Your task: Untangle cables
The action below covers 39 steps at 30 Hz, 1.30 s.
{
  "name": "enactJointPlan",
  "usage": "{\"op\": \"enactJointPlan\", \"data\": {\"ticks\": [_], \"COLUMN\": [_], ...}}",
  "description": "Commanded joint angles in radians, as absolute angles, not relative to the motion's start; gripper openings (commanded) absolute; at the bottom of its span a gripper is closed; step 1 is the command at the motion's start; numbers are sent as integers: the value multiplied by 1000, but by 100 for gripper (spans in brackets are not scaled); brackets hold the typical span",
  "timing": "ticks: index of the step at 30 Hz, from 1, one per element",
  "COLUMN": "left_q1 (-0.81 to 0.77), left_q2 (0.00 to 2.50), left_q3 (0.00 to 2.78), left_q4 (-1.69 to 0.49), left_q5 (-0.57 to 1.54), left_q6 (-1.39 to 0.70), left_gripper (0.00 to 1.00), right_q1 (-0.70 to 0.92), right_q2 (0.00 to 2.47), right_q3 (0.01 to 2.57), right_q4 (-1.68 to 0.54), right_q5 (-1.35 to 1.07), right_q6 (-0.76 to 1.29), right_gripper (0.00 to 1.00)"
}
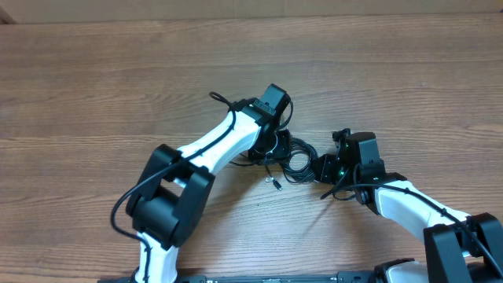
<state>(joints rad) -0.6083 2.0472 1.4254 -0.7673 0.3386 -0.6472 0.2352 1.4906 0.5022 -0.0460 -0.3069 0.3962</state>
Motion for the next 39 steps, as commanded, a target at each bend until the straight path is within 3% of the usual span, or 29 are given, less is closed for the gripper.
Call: {"op": "enactJointPlan", "data": {"ticks": [1, 6, 11, 18, 31, 39], "left_q1": [-611, -611, -607, -574, -303, -239], "left_q2": [2096, 2113, 2113, 2106, 1971, 1969], "left_q3": [1423, 1423, 1423, 1424, 1430, 1430], "left_q4": [-757, -754, -751, -766, -852, -876], "left_q5": [334, 341, 366, 450, 670, 698], "left_q6": [-682, -682, -682, -631, -418, -360], "left_gripper": [32, 25, 4, 4, 4, 4], "right_q1": [229, 229, 229, 229, 229, 229], "right_q2": [1495, 1495, 1495, 1495, 1495, 1495], "right_q3": [510, 510, 510, 510, 510, 510], "right_q4": [-52, -51, -51, -52, -81, -81], "right_q5": [-282, -281, -281, -281, -218, -218], "right_q6": [392, 392, 392, 392, 392, 392], "right_gripper": [4, 4, 4, 4, 4, 4]}}
